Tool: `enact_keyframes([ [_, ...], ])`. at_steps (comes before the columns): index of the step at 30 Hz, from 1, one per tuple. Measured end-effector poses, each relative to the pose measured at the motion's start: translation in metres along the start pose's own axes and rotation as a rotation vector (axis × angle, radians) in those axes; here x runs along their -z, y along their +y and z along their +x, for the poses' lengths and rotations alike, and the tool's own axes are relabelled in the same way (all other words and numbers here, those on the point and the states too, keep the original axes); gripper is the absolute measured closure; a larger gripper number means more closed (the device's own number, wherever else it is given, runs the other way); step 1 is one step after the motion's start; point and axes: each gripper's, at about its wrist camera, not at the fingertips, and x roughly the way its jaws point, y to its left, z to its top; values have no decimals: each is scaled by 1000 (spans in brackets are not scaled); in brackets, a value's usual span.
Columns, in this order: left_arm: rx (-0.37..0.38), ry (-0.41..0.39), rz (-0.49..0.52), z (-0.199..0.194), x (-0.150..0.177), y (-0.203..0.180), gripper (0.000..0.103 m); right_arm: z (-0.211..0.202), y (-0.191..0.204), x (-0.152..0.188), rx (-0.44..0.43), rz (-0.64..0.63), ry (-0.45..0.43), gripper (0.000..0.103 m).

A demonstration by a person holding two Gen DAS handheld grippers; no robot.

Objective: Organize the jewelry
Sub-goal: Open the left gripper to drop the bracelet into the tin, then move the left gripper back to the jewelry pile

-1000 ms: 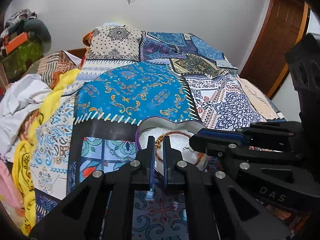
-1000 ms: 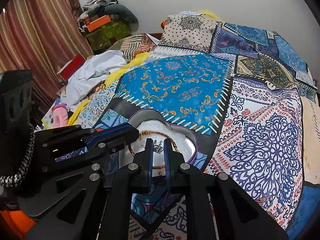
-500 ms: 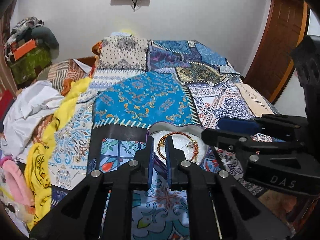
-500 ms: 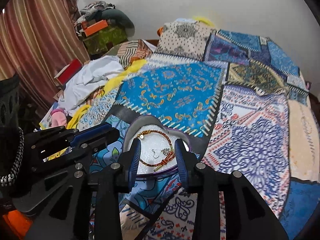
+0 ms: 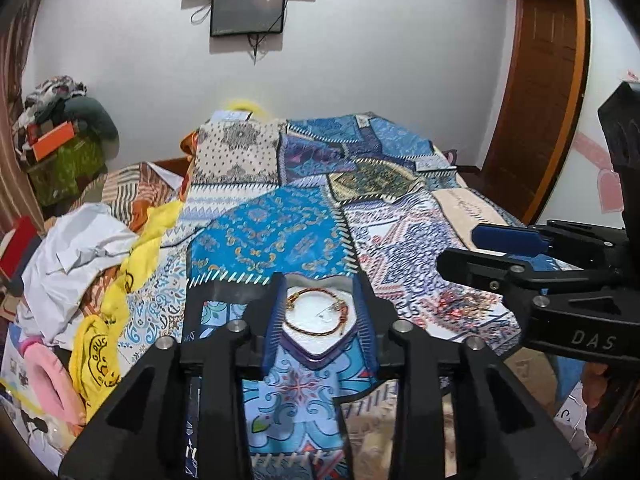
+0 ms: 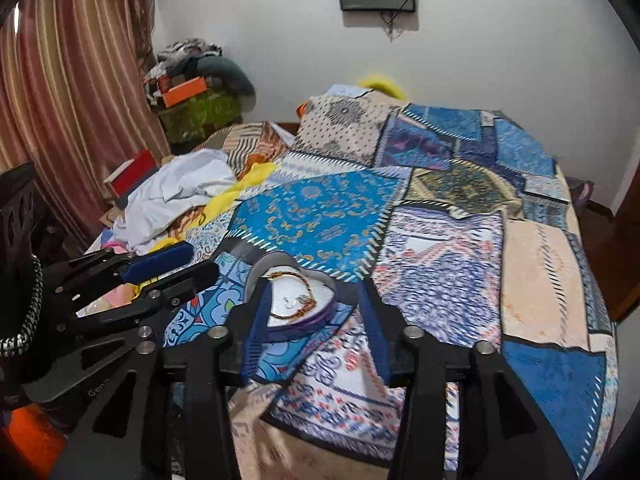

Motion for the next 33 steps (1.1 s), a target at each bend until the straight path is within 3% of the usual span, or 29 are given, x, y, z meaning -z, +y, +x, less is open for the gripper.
enact_keyframes([
  [15, 77, 16, 76, -3, -1, -68, 63, -53, -66, 33, 122, 89, -43, 54],
  [24, 114, 113, 113, 30, 11, -103, 61, -57, -110, 60, 160, 164, 1, 54],
  [33, 106, 226, 112, 70, 32, -112, 61, -36, -123, 77, 121, 194, 72, 54],
])
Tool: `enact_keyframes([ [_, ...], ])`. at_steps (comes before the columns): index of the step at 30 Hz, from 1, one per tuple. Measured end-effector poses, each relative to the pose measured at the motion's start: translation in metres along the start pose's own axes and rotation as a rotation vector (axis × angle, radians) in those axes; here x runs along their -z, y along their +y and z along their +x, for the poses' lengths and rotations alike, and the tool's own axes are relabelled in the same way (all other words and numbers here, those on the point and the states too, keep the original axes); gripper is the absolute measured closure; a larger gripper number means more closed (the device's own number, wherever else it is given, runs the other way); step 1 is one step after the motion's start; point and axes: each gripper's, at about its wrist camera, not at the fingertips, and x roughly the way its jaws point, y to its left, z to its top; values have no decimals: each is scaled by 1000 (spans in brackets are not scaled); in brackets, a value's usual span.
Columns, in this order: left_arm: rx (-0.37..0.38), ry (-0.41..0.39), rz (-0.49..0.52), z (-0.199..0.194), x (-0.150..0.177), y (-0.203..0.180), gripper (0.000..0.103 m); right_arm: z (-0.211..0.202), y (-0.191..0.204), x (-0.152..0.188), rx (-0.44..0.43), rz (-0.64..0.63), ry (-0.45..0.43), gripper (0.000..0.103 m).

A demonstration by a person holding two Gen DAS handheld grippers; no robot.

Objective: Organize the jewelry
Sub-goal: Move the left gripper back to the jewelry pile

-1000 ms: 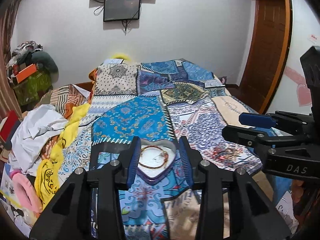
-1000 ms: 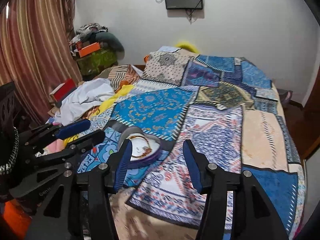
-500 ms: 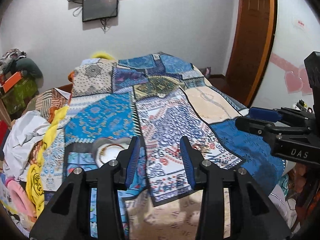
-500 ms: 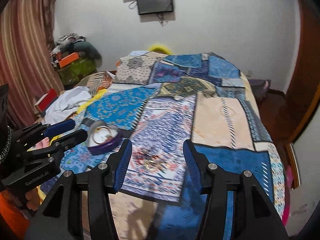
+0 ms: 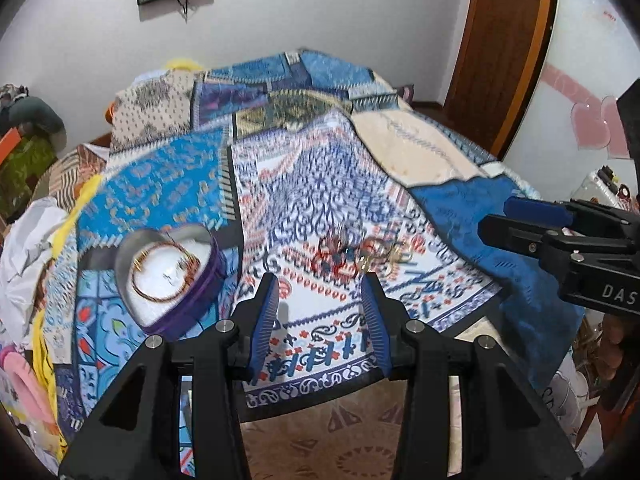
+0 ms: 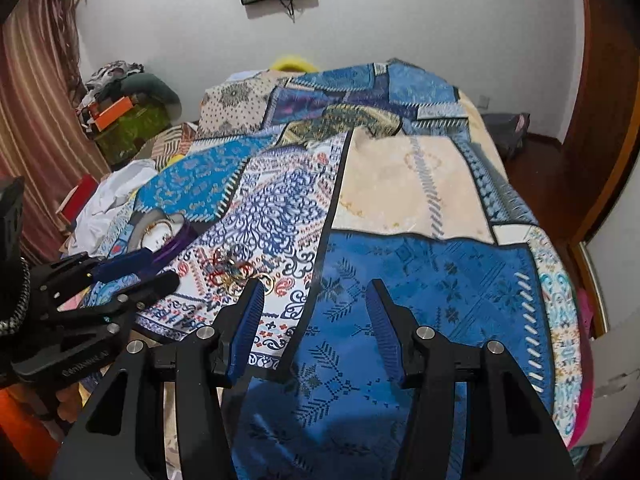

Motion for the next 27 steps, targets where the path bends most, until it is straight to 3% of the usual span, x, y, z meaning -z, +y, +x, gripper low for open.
enact_keyframes([
  [5, 3, 33, -18, 14, 2, 7, 61, 19, 4, 2, -31, -13, 37, 54],
  [18, 15, 23, -42, 26, -4, 12, 61, 47, 21, -1, -101, -86, 73, 54],
  [25, 36, 21, -39, 29, -2, 12, 62, 56, 31, -3, -114, -134, 89, 81],
  [27, 38, 23, -44, 30, -2, 13, 66, 58, 31, -4, -121, -129, 90, 84],
])
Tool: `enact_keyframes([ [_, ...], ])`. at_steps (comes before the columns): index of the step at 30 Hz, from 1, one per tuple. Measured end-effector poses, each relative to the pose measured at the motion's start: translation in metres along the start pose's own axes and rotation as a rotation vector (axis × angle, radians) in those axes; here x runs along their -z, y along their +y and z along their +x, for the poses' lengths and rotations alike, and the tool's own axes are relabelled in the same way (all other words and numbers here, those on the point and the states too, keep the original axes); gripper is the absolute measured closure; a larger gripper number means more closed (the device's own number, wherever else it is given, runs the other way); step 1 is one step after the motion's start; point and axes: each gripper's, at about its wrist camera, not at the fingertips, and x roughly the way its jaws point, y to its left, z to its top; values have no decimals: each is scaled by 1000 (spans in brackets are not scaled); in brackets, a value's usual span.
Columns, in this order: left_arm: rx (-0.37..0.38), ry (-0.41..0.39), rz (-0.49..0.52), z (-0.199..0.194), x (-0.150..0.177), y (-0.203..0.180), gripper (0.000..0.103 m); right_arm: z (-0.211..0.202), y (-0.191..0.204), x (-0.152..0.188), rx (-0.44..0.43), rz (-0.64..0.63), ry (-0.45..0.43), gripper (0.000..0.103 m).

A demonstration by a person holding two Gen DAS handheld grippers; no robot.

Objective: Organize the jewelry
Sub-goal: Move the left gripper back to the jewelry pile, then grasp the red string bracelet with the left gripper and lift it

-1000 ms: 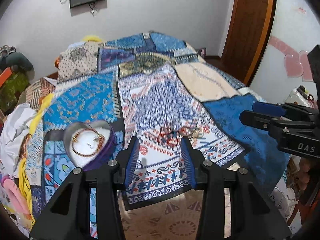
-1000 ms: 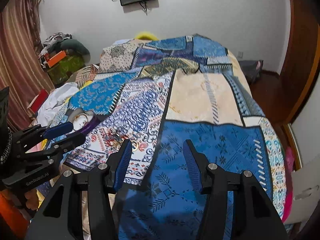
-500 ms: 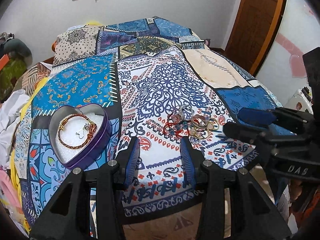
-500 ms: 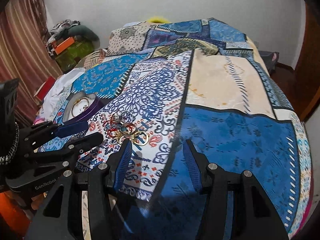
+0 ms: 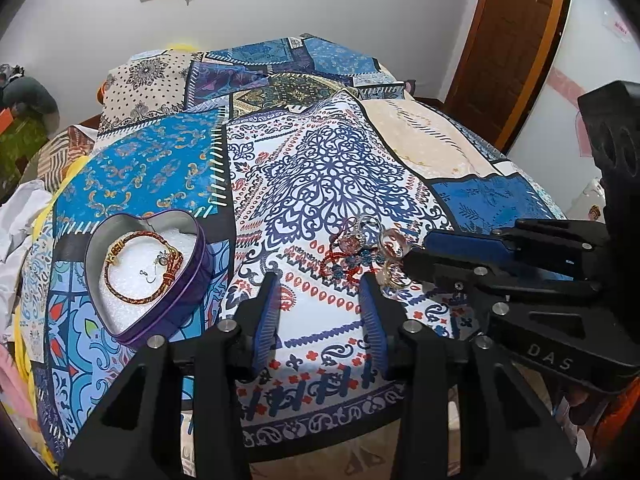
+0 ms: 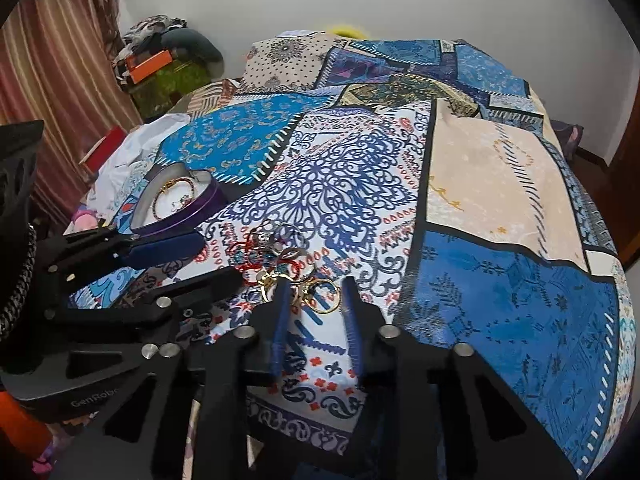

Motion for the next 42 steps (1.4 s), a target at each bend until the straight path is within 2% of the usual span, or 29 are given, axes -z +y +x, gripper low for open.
enact_keyframes([
  [5, 21, 1, -19, 1, -2, 4, 77, -1, -3, 1, -19, 20, -11, 85],
  [12, 63, -2, -28, 8, -8, 4, 84, -7, -6, 4, -14, 38, -23, 85],
  [17, 81, -14, -31, 12, -8, 0, 98, -12, -10, 6, 1, 57, -32, 85],
  [29, 84, -32, -44, -12, -4, -3, 98, -32, -5, 4, 7, 66, -74, 85],
  [42, 72, -155, -19, -76, -8, -9, 98, -62, 17, 2, 5, 49, -141, 85],
])
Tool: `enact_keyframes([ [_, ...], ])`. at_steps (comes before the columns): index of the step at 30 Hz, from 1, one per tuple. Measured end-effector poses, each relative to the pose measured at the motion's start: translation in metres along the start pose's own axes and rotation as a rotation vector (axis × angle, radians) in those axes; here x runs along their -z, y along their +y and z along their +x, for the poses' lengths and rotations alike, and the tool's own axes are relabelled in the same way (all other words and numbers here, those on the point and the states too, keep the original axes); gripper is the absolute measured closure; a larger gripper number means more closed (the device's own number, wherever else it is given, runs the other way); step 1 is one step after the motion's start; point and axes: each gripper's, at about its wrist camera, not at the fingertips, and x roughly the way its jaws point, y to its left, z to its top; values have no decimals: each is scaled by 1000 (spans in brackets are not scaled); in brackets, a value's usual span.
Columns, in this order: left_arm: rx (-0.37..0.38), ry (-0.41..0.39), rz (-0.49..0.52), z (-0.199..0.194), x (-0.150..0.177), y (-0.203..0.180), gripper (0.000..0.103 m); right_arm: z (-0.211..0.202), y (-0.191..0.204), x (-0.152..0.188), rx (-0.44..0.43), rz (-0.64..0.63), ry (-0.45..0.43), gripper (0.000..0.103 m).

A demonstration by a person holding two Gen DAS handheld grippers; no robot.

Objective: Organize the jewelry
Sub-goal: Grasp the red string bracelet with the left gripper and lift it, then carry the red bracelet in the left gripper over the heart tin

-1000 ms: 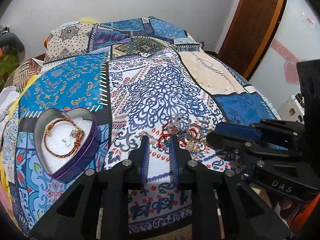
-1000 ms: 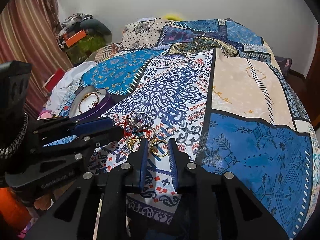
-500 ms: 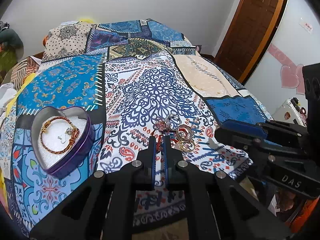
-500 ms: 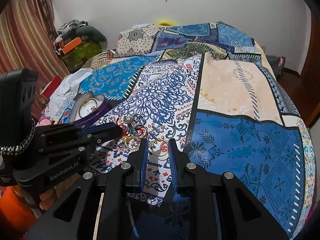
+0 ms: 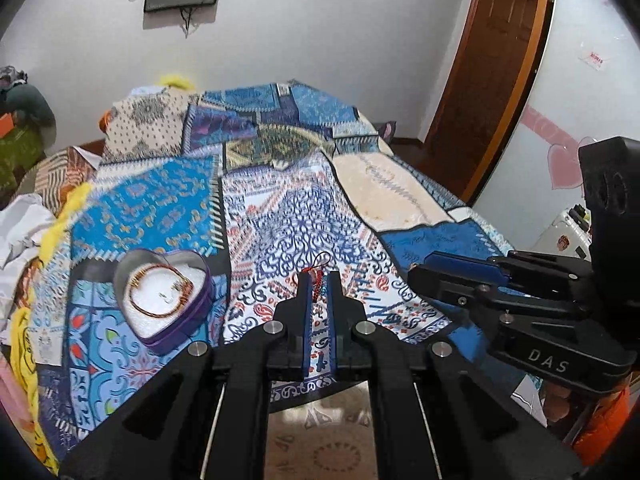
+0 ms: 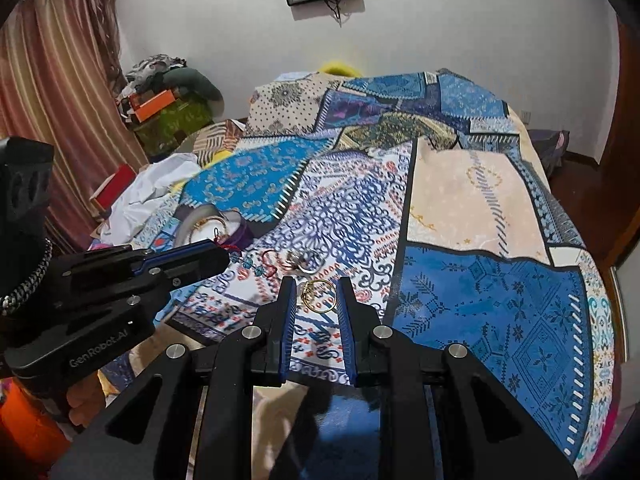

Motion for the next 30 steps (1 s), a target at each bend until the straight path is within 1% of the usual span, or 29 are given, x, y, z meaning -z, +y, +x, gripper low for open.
enact_keyframes([
  [7, -20, -68, -3, -30, -7, 5, 98, -14, 17, -9, -8, -24, -44, 85],
  [17, -66, -147, -30, -64, -11, 33, 98, -17, 51, -27, -38, -69, -92, 85],
  [25, -100, -202, -54, -85, -11, 61, 98, -7, 74, -36, -55, -100, -97, 85],
  [30, -120, -214, -74, -90, -10, 83, 98, 5, 87, -41, -64, -116, -83, 85],
])
